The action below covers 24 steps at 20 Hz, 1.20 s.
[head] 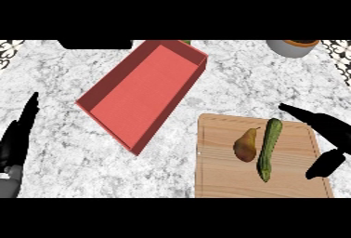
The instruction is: Pick the squash from the cutting board and place it in the cardboard box
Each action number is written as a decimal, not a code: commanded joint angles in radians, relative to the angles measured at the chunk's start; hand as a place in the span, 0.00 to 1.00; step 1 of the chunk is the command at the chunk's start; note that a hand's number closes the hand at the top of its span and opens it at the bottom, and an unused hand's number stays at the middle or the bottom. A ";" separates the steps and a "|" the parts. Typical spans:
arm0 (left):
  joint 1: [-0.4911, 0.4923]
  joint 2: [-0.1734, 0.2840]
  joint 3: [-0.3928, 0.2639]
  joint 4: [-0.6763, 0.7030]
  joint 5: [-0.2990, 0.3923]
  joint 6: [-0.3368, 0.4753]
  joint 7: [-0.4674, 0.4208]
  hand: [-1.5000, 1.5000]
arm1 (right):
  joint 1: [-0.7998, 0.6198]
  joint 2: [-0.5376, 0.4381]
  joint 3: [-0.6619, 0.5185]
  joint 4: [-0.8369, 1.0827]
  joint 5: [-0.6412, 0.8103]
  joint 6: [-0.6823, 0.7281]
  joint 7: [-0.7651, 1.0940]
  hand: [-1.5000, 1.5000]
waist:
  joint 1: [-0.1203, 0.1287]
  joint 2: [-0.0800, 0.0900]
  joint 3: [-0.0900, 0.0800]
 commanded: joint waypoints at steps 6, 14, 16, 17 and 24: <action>-0.005 -0.017 0.111 0.030 -0.027 -0.101 -0.029 0.50 | -0.001 0.095 -0.050 0.030 0.147 0.048 -0.007 0.00 | -0.005 0.000 0.000; 0.025 -0.063 0.126 -0.052 -0.100 -0.106 0.020 0.50 | 0.011 0.153 -0.117 -0.088 0.145 0.159 0.053 0.00 | -0.004 -0.001 0.000; 0.006 -0.123 0.113 0.002 -0.134 -0.050 -0.006 0.50 | 0.039 0.188 -0.087 -0.129 0.160 0.155 0.054 0.00 | -0.007 -0.001 0.000; 0.004 -0.090 0.139 -0.007 -0.117 -0.116 0.004 0.50 | -0.005 0.195 -0.107 -0.023 0.189 0.139 -0.024 0.00 | -0.004 0.000 0.000; -0.050 -0.109 0.163 0.005 -0.164 -0.130 0.043 0.50 | 0.056 0.253 -0.126 -0.247 0.177 0.222 0.086 0.00 | -0.009 -0.001 0.000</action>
